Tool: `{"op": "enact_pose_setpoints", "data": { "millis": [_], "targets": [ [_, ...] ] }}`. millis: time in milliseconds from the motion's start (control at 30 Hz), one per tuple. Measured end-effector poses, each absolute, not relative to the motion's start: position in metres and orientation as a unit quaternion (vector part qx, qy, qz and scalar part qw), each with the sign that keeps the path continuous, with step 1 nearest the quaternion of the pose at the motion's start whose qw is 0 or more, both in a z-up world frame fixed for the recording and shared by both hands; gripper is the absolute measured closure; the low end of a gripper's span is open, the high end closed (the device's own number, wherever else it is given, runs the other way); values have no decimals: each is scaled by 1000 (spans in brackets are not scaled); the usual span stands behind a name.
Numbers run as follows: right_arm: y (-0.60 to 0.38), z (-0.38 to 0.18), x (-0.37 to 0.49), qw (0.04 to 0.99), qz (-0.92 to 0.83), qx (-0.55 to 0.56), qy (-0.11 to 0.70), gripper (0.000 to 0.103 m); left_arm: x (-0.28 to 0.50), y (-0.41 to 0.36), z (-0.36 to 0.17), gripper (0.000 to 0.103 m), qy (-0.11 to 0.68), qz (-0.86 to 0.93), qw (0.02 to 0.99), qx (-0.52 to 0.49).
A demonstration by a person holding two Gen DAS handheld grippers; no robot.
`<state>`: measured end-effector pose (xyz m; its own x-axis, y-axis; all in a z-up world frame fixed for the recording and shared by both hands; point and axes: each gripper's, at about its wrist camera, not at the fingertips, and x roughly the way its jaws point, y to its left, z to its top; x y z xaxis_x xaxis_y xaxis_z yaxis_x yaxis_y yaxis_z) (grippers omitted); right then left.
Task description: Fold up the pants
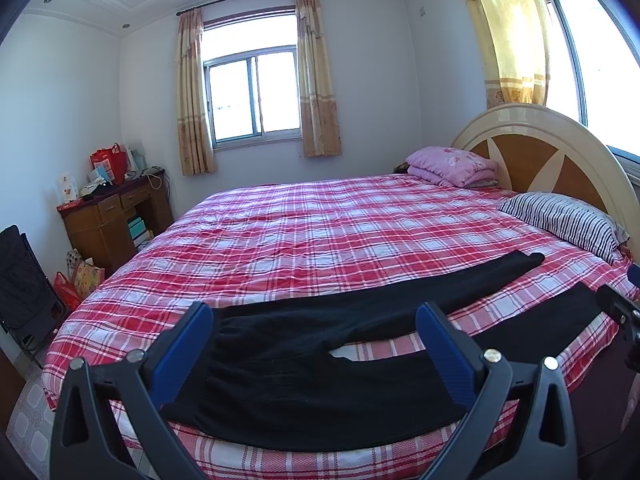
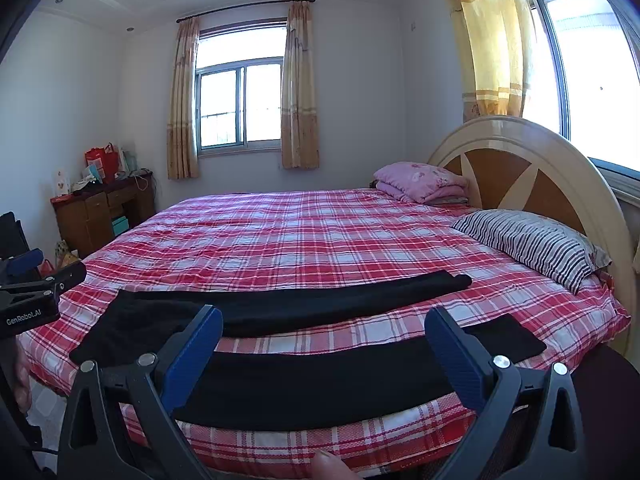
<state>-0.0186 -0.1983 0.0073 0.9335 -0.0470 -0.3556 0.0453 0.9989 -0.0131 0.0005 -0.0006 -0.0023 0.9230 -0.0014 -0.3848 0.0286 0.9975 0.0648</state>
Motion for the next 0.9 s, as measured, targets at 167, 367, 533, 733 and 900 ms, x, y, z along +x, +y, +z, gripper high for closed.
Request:
{"op": "enact_pose_setpoints", "data": {
  "millis": [167,367,533,733,900],
  "targets": [
    [-199,4,-16,982,-23,-3,186,1,0,-1,-2,0,197,-8,980,36],
    [-198,2,-16,982,-22,-4,186,1,0,-1,-3,0,198,-7,980,36],
    [-199,1,-16,982,-21,-3,188,1,1,-1,-4,0,199,-8,979,34],
    [-198,0,-15,982,-20,-5,189,1,1,-2,-4,0,199,-7,979,34],
    [-199,0,-14,982,-20,-5,190,1,2,-1,-4,0,200,-7,979,33]
  ]
}}
